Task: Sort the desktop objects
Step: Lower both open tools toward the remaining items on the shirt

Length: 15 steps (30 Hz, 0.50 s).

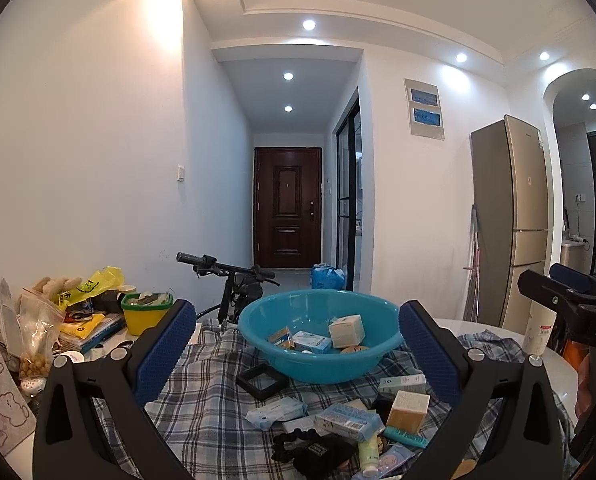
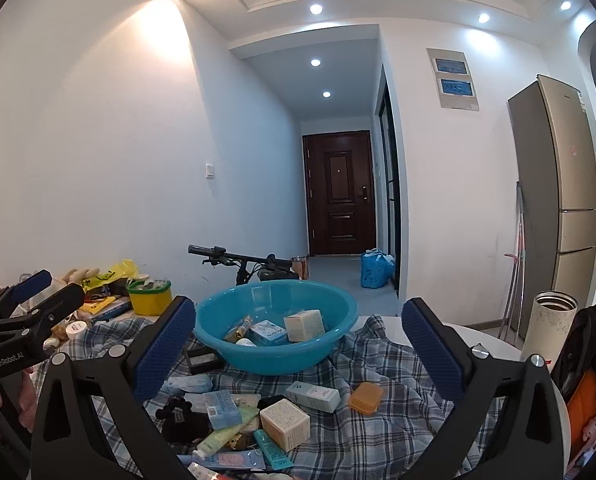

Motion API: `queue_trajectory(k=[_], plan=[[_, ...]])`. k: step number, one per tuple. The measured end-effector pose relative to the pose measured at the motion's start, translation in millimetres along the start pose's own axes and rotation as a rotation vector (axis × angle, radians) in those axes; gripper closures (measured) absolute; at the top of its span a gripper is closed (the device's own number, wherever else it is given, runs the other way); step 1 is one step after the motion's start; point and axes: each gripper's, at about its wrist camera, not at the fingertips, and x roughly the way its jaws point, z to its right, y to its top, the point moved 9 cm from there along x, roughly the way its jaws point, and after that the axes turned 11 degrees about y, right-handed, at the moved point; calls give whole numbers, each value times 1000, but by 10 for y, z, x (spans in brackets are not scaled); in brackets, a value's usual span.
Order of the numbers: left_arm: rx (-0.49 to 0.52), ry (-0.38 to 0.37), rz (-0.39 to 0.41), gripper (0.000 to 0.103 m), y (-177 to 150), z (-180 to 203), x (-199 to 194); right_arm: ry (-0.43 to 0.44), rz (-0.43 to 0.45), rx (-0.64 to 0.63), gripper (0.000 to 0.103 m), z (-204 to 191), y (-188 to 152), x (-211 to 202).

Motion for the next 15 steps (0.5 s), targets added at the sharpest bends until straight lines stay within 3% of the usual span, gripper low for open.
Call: queue_trajectory(k=[5, 11, 15], plan=[[14, -2, -50, 0, -236, 27, 72, -34, 11, -6, 0, 41, -125, -38], [-93, -18, -88, 0, -477, -31, 167, -90, 16, -49, 0, 65, -254, -14], [-47, 14, -97, 0, -691, 42, 231, -98, 11, -10, 0, 134, -380, 33]])
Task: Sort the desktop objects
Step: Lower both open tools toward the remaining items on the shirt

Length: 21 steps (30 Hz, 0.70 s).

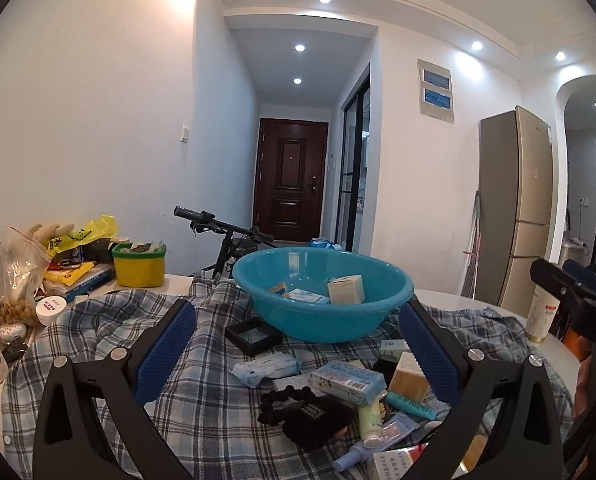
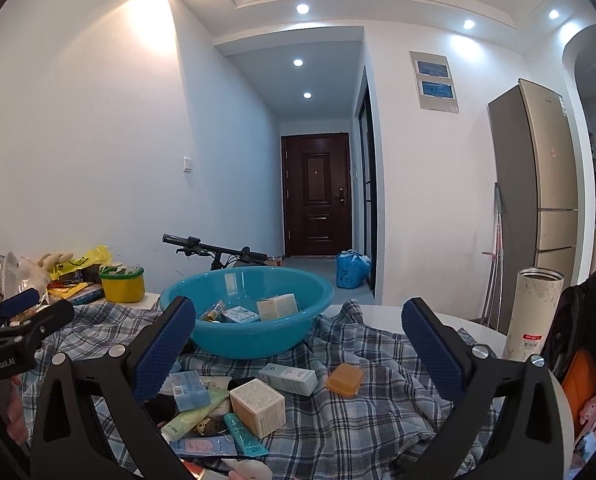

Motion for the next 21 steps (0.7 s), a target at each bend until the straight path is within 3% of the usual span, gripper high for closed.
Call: queue_trajectory(k=[13, 17, 21], plan=[[-21, 47, -15, 0, -287, -125, 119, -24, -35, 33, 0, 109, -349, 98], [38, 73, -20, 0, -384, -93, 163, -31, -34, 20, 0, 122, -408, 108], [28, 67, -32, 0, -391, -110, 193, -37, -35, 16, 0, 128, -453, 116]])
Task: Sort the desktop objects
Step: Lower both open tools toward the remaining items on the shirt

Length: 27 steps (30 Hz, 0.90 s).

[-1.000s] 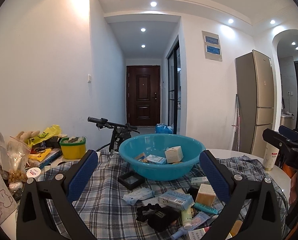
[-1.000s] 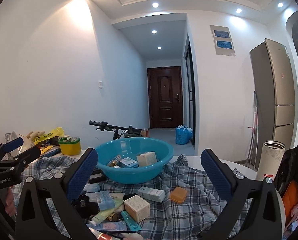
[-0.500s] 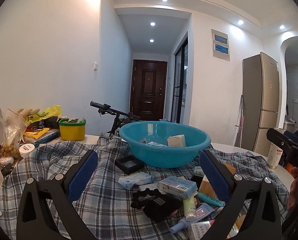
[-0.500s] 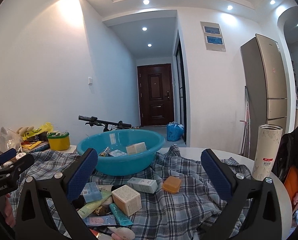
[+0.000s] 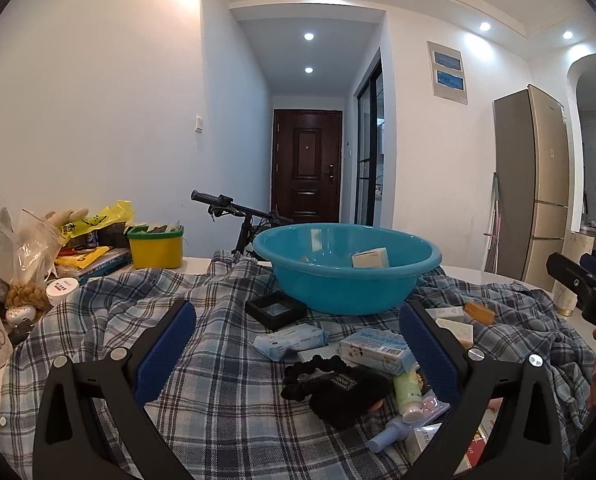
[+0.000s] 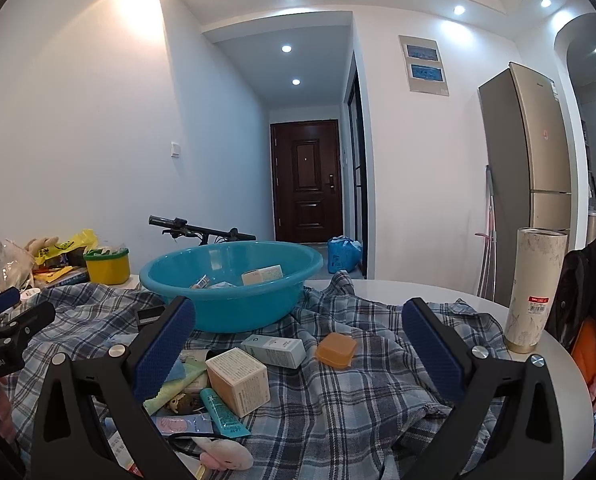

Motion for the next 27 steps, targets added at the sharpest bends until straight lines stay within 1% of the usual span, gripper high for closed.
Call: queue_trajectory(k=[4, 7, 10, 14, 15, 17, 19, 27], plan=[[6, 18, -45, 0, -63, -6, 107, -7, -21, -12, 0, -6, -82, 47], [25, 14, -43, 0, -69, 34, 109, -13, -41, -32, 0, -27, -149, 81], [75, 22, -38, 0, -78, 127, 101, 2, -67, -14, 0, 0, -180, 135], [157, 37, -29, 0, -106, 264, 91, -24, -119, 27, 0, 103, -262, 232], [173, 24, -24, 0, -111, 310, 77, -32, -133, 35, 0, 127, -282, 253], [175, 16, -20, 0, -104, 320, 70, -33, -153, 45, 0, 153, -313, 288], [161, 24, -39, 0, -115, 277, 113, -35, -166, 46, 0, 155, -334, 305], [163, 28, -39, 0, -122, 273, 122, -36, -175, 41, 0, 141, -343, 309]])
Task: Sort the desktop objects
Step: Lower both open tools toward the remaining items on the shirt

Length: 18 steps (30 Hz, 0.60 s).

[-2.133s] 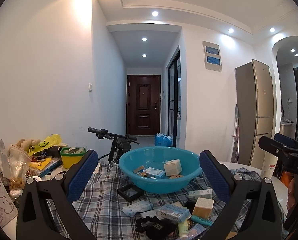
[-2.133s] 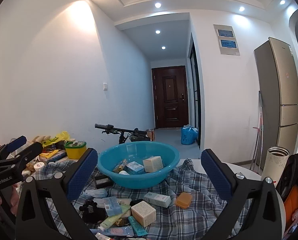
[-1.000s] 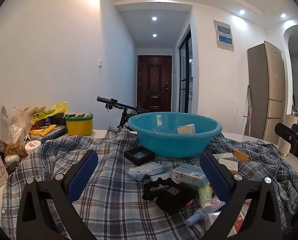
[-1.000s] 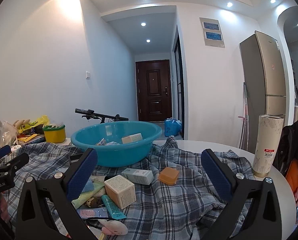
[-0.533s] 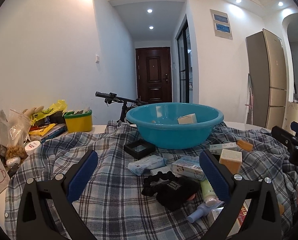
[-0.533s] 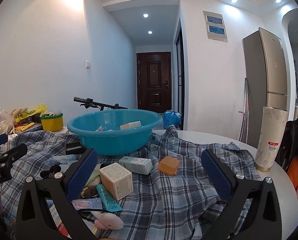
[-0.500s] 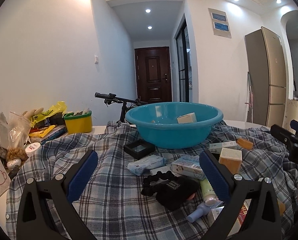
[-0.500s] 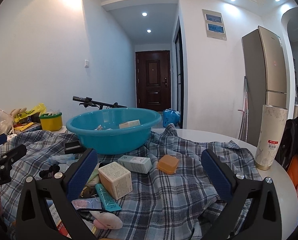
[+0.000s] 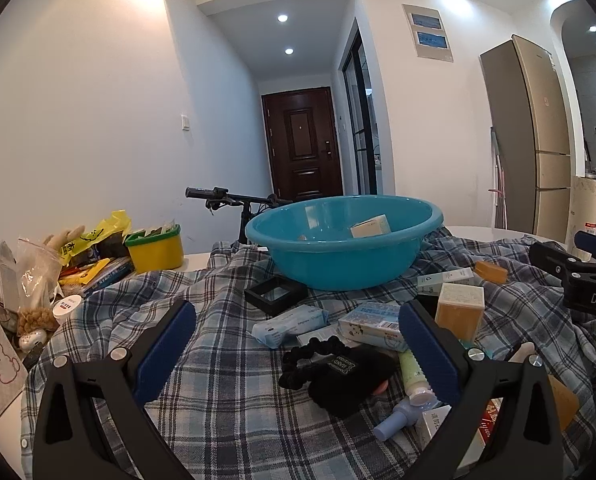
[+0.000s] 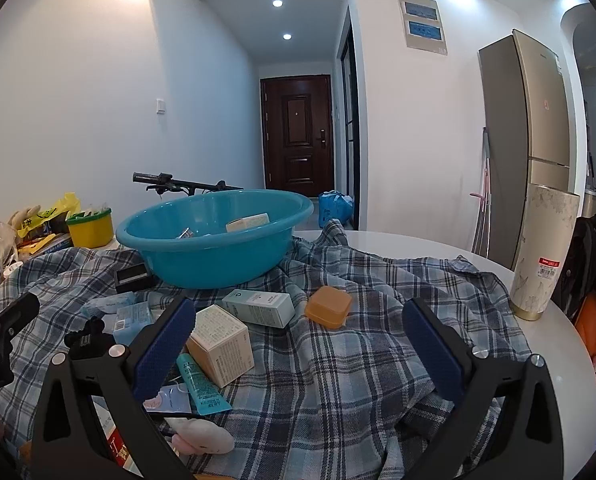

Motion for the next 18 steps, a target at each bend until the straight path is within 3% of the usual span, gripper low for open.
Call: queue_trajectory(k=[18], plan=[[-1, 0, 1, 0, 0, -2, 0, 1, -3, 5, 0, 0, -7, 7]])
